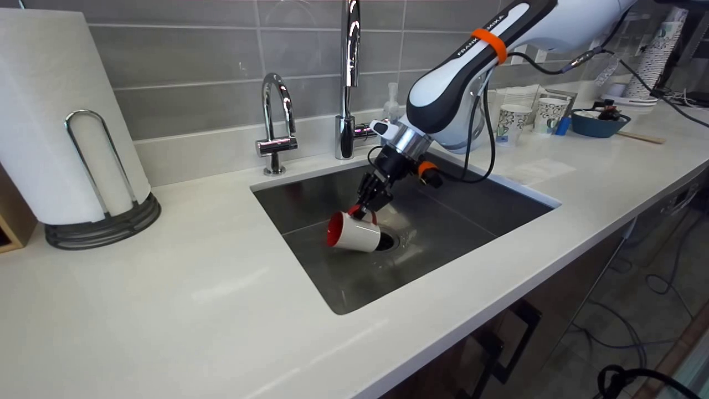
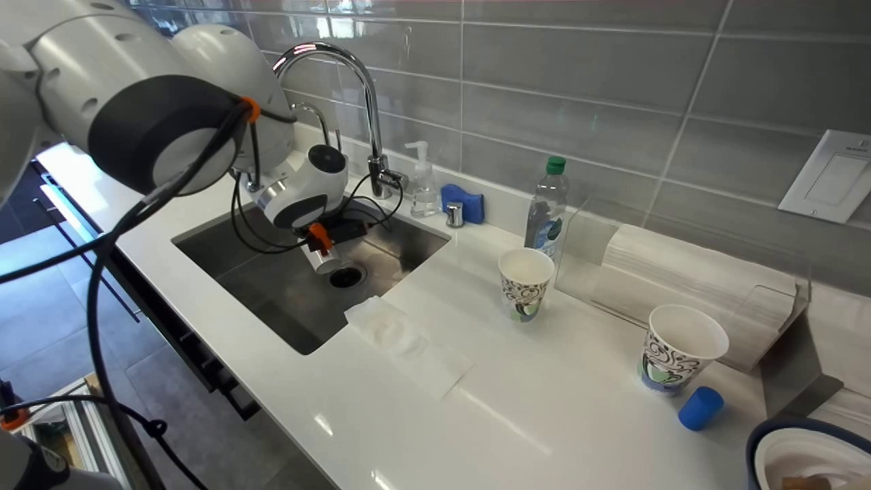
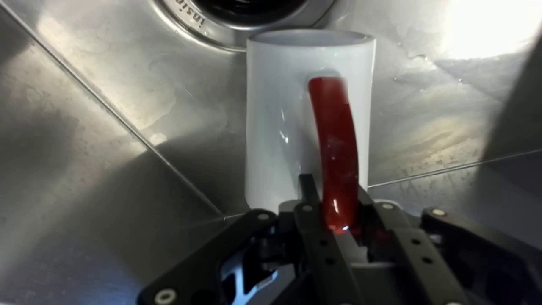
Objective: Move the mug to the right side of the sink
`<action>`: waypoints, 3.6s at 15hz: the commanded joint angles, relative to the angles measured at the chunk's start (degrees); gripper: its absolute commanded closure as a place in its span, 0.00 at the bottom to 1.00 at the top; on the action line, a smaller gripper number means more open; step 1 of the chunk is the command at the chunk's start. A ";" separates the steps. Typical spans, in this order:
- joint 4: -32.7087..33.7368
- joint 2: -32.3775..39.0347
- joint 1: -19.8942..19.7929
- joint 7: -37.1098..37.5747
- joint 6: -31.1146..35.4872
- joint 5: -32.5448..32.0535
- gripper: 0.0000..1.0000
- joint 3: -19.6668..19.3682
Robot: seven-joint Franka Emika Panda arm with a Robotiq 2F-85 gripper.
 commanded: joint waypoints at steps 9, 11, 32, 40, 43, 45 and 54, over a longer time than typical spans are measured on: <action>-2.47 -2.59 0.51 2.12 0.96 -2.07 0.95 -4.26; -2.57 -3.52 1.63 2.73 1.43 -2.40 0.95 -5.79; -8.68 -13.46 15.11 20.92 -2.02 -7.02 0.95 -25.29; -11.63 -17.93 15.72 25.52 -4.33 -9.44 0.95 -27.10; -12.41 -18.73 15.70 26.00 -6.54 -9.46 0.95 -27.71; -12.91 -19.08 15.85 26.33 -7.64 -9.45 0.95 -28.26; -14.74 -19.50 16.23 27.10 -7.93 -10.54 0.95 -30.87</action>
